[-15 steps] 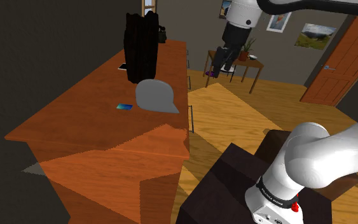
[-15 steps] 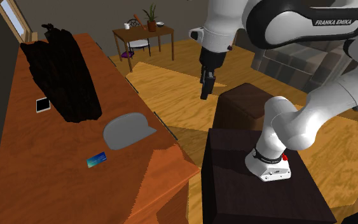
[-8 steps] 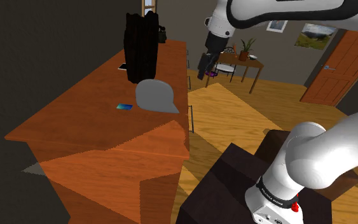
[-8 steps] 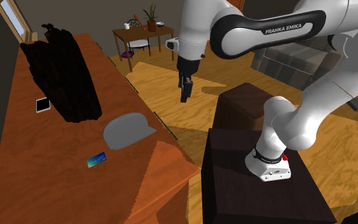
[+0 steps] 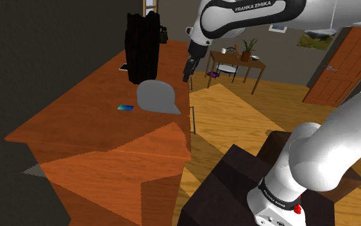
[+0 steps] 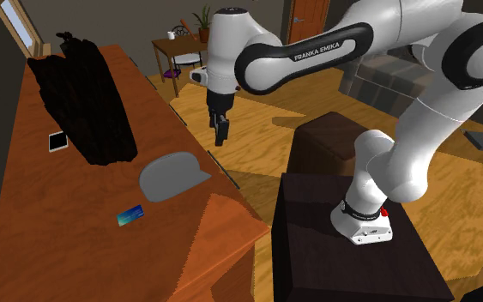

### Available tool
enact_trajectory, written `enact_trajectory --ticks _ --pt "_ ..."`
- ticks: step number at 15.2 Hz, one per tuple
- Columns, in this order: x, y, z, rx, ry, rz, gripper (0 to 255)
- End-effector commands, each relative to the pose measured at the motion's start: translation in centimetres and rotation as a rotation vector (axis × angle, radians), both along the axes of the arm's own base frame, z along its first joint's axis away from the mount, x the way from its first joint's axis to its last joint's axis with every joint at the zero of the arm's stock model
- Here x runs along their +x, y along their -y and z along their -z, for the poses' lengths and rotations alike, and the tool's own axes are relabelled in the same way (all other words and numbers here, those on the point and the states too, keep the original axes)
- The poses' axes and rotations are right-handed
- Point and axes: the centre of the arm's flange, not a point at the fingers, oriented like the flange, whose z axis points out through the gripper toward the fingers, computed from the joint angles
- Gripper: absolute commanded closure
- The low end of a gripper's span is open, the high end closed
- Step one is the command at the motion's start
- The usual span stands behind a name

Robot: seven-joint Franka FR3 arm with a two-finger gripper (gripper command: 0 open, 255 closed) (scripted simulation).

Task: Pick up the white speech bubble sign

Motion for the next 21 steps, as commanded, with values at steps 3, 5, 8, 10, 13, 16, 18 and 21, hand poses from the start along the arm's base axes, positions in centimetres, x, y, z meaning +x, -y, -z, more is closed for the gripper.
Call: enact_trajectory --ticks 3,5,8,10,13,16,18,21 --pt "4.7 0.2 2.4 0.007 0.015 -0.099 0" --pt "7.1 0.2 3.5 0.012 0.022 -0.148 0" --pt "10.6 -0.1 5.1 0.018 0.032 -0.220 0" --pt "12.9 -0.5 6.1 0.022 0.039 -0.269 0" --pt "14.9 -0.8 7.5 0.026 0.045 -0.309 0" --pt "14.9 -0.8 9.1 0.026 0.045 -0.309 0" --pt "14.9 -0.8 10.1 0.026 0.045 -0.309 0" --pt "14.9 -0.8 11.0 0.026 0.045 -0.309 0"
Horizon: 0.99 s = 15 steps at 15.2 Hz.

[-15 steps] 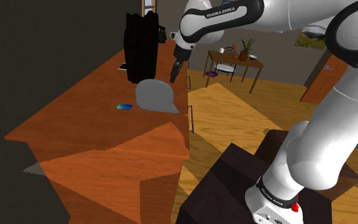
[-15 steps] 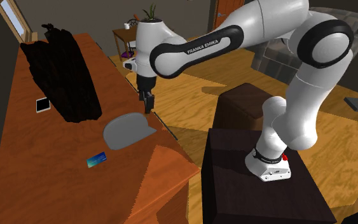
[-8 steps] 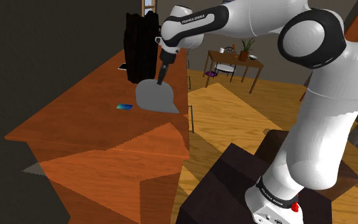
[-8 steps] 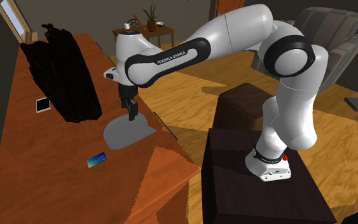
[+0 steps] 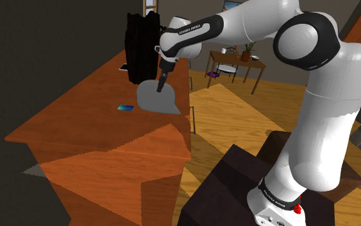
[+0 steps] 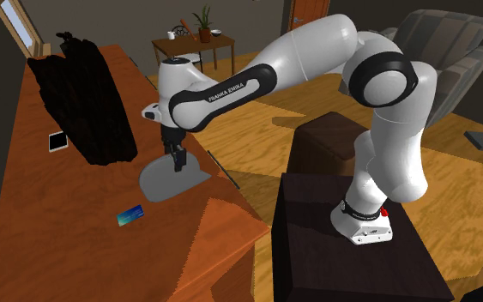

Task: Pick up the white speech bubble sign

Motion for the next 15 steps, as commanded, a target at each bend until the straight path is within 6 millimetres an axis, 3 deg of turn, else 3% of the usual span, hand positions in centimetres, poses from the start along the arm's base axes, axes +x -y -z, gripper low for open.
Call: enact_trajectory --ticks 1,10,15 --pt "0.0 0.1 0.2 0.000 0.001 0.000 255" --pt "0.0 0.1 0.2 0.000 0.001 0.000 255" --pt "0.0 0.1 -2.4 0.000 0.001 0.000 255"
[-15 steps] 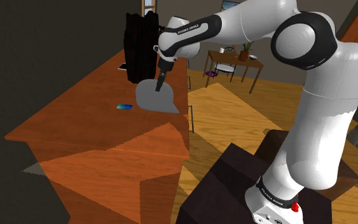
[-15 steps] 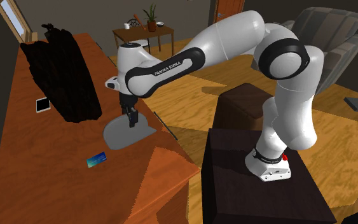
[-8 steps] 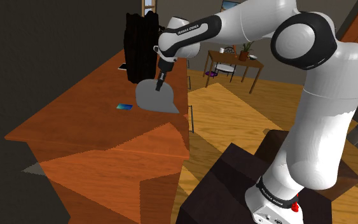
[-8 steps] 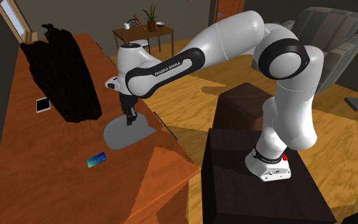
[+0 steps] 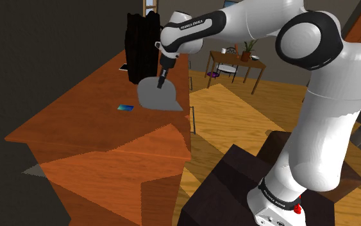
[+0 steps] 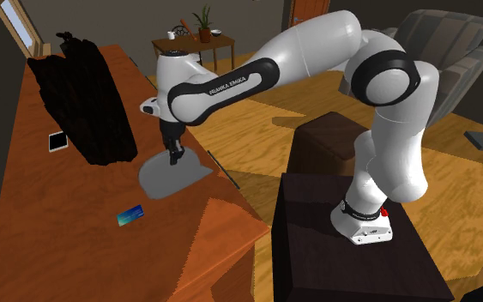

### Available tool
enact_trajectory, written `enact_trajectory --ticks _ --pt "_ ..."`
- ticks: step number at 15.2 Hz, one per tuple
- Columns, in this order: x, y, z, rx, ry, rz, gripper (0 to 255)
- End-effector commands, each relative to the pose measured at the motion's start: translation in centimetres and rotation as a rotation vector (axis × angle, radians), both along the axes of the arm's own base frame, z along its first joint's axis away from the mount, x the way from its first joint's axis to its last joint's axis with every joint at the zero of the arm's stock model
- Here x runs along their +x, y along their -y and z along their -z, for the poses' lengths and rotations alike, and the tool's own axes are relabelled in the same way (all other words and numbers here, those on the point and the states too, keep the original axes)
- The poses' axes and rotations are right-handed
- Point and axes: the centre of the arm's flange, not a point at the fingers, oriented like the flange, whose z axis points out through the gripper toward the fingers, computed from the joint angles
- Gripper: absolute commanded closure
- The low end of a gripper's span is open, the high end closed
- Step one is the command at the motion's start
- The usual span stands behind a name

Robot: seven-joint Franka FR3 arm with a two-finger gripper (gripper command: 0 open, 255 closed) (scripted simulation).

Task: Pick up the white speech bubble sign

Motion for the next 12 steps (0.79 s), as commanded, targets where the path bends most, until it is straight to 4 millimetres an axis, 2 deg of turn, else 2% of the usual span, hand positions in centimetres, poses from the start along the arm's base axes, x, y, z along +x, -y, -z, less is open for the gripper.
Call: enact_trajectory --ticks 1,10,12 --pt "0.0 -0.1 -1.1 0.000 0.001 0.000 255" --pt "0.0 -0.1 -5.9 0.000 0.001 0.000 255" --pt "0.0 -0.1 -6.0 0.000 0.001 0.000 255"
